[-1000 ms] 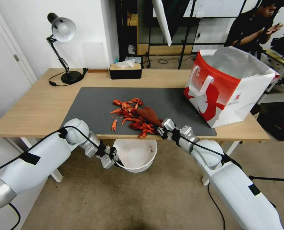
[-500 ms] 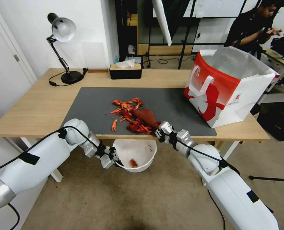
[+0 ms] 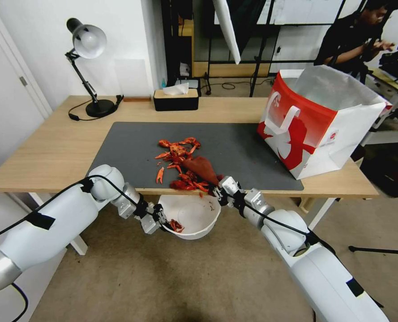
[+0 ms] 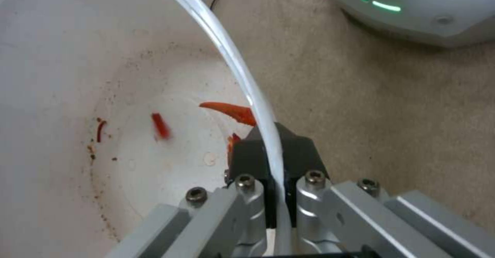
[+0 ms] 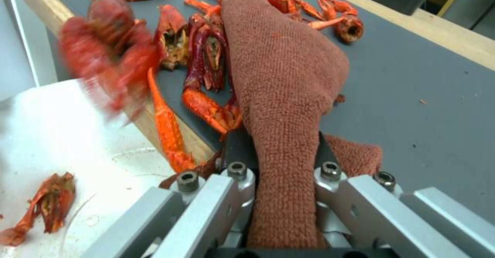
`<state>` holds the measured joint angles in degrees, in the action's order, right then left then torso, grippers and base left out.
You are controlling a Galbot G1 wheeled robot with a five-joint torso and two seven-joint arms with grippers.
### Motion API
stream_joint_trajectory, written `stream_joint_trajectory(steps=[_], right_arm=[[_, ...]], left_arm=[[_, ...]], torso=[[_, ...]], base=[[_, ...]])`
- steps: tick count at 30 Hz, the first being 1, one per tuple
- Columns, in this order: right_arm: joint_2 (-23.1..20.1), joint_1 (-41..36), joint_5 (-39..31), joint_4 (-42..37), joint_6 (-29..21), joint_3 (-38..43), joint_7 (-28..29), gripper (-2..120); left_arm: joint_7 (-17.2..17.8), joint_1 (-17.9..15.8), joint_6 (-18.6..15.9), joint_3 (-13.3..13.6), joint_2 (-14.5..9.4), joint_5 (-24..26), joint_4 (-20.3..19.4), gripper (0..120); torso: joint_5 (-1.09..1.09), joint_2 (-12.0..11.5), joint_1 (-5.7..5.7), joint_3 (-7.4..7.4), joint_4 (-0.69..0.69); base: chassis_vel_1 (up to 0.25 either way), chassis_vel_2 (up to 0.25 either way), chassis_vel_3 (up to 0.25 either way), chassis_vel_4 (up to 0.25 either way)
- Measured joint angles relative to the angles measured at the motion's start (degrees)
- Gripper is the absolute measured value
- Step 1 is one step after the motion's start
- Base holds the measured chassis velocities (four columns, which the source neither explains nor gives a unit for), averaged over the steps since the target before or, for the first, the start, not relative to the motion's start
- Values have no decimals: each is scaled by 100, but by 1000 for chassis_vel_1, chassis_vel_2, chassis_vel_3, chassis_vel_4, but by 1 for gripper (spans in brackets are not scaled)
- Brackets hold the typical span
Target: Sweep shrimp from table into container with towel, then put container into takeout bag.
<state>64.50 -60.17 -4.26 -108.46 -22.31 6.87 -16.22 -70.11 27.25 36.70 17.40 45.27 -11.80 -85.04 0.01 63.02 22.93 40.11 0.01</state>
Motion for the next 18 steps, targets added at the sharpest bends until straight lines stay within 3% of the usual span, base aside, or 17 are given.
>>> stream_joint_trajectory(steps=[18], right_arm=[[38, -105, 77, -103, -2, -39, 0, 6]], left_arm=[[14, -4, 4, -4, -36, 15, -2, 0]], torso=[[-1, 0, 0, 0, 0]], base=[[0, 0, 0, 0]])
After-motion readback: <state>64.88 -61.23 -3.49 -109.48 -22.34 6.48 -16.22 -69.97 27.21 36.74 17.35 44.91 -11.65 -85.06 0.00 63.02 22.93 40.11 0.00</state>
